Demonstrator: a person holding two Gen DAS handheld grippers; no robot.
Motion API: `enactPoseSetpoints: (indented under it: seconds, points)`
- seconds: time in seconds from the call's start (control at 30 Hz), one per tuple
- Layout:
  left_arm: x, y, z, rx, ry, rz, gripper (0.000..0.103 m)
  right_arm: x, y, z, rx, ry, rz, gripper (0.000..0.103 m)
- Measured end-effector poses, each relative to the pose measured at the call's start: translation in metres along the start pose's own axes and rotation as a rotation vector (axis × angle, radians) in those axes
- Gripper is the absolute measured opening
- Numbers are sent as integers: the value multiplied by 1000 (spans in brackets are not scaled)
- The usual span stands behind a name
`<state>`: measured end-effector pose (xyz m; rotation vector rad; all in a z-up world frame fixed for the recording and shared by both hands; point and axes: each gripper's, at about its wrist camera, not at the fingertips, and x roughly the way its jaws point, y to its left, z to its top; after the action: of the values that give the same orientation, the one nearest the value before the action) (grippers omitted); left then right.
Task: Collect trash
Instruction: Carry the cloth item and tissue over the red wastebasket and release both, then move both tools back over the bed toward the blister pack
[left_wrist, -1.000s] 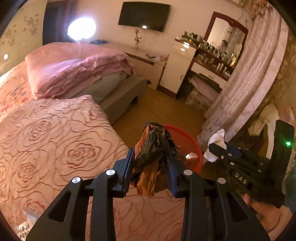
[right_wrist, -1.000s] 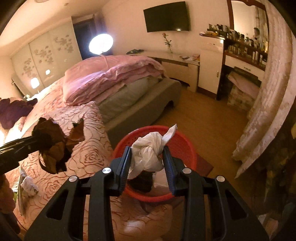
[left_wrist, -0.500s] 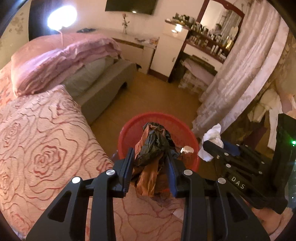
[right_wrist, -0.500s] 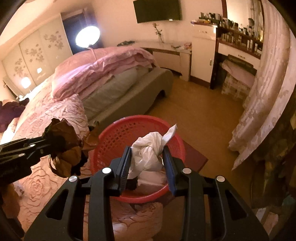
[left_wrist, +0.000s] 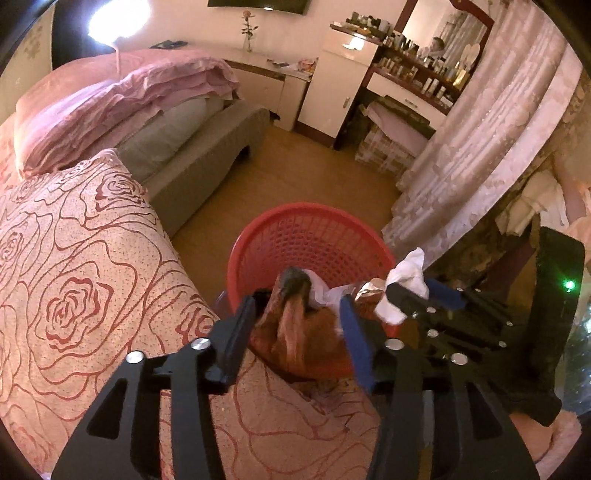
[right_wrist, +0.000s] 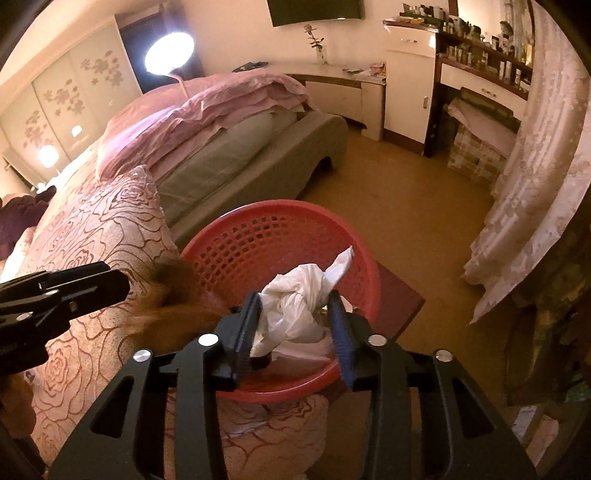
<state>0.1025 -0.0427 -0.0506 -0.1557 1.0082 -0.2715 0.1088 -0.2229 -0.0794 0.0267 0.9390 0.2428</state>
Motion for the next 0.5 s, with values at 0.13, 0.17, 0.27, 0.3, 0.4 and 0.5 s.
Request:
enactPoseSetpoints:
  seconds: [0.13,0.17,0.27,0.3,0.4,0.5]
  points:
    - [-5,0,-1,-3,-12,2,57,-1,1,1,4,-3,1,49]
    - [-6,0,-1,-5,-13,3,58,-2,1,1,7,-5,0,52]
    - [-11,3,-1,-14,-25,9,60,-6,1,0,18,-14,-1,55]
    - [-13,4,-2,-16,-29,13,60,-8,1,-1,20,-17,-2,55]
    - [-21,7,-2,-18,-45,25,61,-13,1,-2,26,-26,-2,56]
    - [-27,9,-4,-21,-59,33,62,-17,3,-4,26,-34,-4,58]
